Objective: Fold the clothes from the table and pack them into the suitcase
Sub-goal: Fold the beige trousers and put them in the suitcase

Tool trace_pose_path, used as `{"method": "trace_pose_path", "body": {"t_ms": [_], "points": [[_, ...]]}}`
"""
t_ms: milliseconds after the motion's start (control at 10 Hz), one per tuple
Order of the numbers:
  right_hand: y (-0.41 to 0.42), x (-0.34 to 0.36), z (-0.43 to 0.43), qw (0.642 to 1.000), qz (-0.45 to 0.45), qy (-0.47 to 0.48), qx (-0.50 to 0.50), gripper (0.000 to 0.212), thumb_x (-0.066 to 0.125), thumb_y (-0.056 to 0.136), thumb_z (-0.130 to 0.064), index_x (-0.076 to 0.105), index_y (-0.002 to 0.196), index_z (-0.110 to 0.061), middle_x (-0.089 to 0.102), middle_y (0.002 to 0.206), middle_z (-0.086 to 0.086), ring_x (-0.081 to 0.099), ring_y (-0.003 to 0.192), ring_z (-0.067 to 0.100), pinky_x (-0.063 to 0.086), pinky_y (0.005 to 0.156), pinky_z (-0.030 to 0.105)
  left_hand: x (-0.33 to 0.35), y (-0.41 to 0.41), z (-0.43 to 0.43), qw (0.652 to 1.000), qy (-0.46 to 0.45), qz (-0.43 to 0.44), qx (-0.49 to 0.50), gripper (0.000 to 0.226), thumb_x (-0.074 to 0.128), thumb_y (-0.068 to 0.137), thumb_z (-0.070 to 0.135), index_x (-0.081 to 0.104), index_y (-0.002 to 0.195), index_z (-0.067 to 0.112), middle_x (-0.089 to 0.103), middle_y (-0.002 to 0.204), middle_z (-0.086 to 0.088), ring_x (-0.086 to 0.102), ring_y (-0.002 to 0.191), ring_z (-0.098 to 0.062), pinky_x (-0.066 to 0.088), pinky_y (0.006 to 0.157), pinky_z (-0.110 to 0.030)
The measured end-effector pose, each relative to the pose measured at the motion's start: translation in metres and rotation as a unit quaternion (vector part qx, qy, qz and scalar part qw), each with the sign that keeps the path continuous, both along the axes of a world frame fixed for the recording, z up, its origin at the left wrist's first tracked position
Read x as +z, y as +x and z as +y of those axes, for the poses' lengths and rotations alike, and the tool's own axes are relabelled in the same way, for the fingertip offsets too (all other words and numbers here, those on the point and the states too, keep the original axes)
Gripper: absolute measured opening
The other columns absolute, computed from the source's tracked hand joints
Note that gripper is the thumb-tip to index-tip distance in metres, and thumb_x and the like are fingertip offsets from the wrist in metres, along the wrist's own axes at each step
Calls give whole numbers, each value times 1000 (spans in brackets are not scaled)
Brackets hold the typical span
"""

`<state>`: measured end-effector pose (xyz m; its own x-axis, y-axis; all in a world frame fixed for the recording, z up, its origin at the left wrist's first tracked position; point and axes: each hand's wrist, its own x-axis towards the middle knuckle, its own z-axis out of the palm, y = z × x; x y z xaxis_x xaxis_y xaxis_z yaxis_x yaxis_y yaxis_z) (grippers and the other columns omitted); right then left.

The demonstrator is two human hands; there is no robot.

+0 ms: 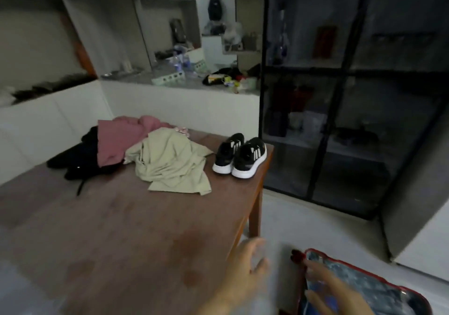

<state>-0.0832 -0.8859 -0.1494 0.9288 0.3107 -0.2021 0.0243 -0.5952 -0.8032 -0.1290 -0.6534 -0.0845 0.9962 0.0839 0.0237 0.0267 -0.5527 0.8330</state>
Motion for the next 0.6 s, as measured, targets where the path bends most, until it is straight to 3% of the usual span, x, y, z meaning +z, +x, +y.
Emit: {"method": "trace_pose_path", "body": {"t_ms": [100, 200, 300, 400, 500, 600], "points": [[12, 29, 91, 996, -56, -58, 40, 73, 62, 47, -82, 36, 115, -75, 46, 129, -37, 56, 98, -16, 35, 100, 9, 2, 7, 89, 998, 31, 14, 59, 41, 52, 90, 50, 36, 128, 54, 53, 119, 17, 53, 104, 4, 43, 95, -21], [23, 70, 177, 993, -79, -61, 62, 84, 61, 82, -55, -15, 105, -83, 43, 107, -44, 35, 101, -32, 34, 77, -5, 5, 30, 181, 997, 32, 11, 75, 47, 55, 93, 36, 29, 131, 48, 48, 135, 12, 48, 118, -1, 42, 95, -19], [56, 52, 258, 988, -119, -43, 89, 94, 62, 86, -41, -20, 98, -86, 39, 109, -41, 39, 99, -30, 37, 76, -2, 10, 69, 269, 993, 87, 8, 73, 55, 56, 94, 27, 32, 143, 20, 41, 141, 4, 42, 128, -10, 32, 97, -11], [83, 57, 326, 984, -120, -70, 111, 90, 61, 87, -37, -12, 101, -87, 46, 109, -35, 51, 97, -19, 39, 78, 1, 6, 110, 343, 990, 111, 7, 87, 58, 61, 90, 21, 37, 142, 11, 43, 139, -5, 41, 129, -18, 29, 105, -19], [100, 48, 378, 974, -121, -107, 157, 86, 60, 86, -36, -7, 109, -85, 46, 118, -29, 59, 93, -6, 42, 84, 7, -5, 146, 399, 986, 121, 20, 113, 59, 64, 88, 20, 39, 140, 10, 42, 138, -7, 39, 130, -19, 26, 106, -18], [120, 51, 413, 965, -118, -127, 195, 65, 57, 90, -33, 16, 128, -68, 40, 129, -24, 59, 97, -3, 44, 86, 11, -15, 181, 439, 974, 157, 19, 162, 64, 66, 84, 25, 38, 140, 11, 39, 139, -9, 36, 130, -24, 27, 109, -26]]}}
